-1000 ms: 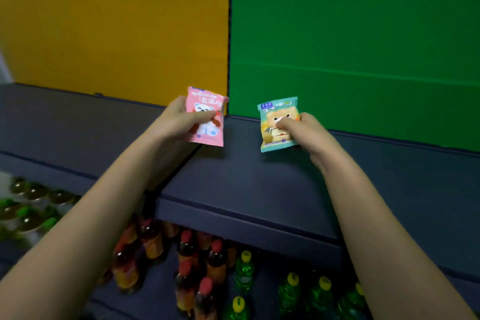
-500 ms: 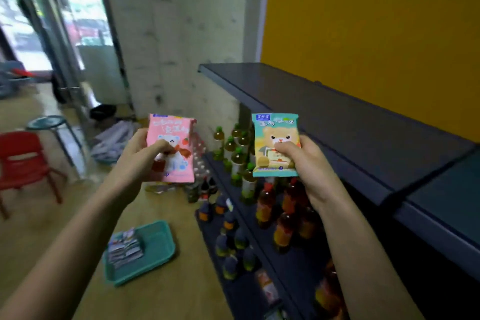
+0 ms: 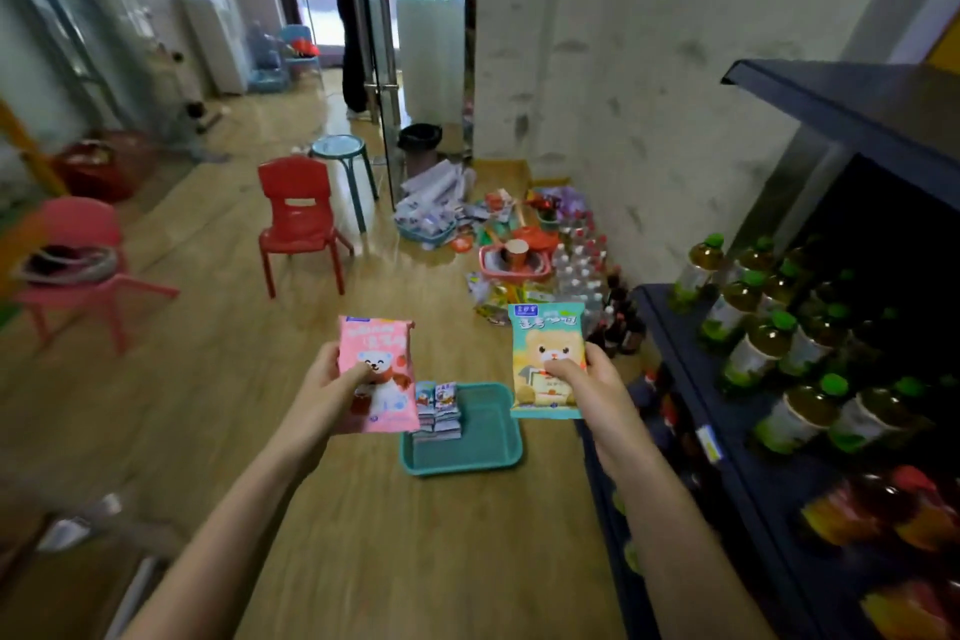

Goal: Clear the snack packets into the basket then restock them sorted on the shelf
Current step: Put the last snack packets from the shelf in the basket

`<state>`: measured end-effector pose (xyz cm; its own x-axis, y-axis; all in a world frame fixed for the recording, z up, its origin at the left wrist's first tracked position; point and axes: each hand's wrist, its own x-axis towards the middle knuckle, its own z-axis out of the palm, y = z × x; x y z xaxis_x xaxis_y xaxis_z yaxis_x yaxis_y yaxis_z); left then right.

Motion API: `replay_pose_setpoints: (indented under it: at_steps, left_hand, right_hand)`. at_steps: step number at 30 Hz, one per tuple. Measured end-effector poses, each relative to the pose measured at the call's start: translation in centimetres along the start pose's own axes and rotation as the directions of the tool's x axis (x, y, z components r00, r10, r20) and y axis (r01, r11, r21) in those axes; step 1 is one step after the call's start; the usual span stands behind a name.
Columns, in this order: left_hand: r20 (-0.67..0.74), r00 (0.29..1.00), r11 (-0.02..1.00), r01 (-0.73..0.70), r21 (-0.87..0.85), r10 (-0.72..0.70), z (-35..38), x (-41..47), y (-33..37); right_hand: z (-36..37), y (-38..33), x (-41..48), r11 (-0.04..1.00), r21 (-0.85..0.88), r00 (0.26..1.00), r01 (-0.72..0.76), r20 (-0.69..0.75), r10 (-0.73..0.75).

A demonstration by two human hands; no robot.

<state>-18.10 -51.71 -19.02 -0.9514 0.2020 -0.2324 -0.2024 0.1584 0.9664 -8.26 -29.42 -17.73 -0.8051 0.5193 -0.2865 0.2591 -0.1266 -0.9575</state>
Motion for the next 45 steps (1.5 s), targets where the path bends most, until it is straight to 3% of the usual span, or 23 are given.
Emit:
replay_pose_setpoints:
  at_steps: [10,22,33,39,45]
  left_hand:
    - [-0.005,0.981,0.981,0.193,-0.007,-0.193,-1.6,15.7,-5.5]
    - [0.032,0.891,0.888,0.455,-0.065,-0.454,0.7,36.4,-16.7]
    - [0.129,0.812,0.819,0.573,0.010,-0.569,6.9,49.2,-44.4]
    - [0.213,0.837,0.861,0.507,0.046,-0.505,11.7,53.5,-59.7]
    - [0.351,0.850,0.916,0.395,0.070,-0.393,14.7,55.2,-68.9]
  right_hand:
    - [7.0,3.5,15.7,0.980,-0.113,0.985,-0.162,0.033,0.166]
    - [14.6,14.1,37.2,0.912,-0.155,0.923,-0.379,0.010,0.385]
    - [16.5,41.7,51.9,0.870,-0.168,0.886,-0.464,-0.058,0.461]
    - [13.7,58.2,57.4,0.887,-0.152,0.894,-0.437,-0.181,0.409]
    - [12.1,69.5,61.3,0.898,-0.202,0.907,-0.391,-0.251,0.338]
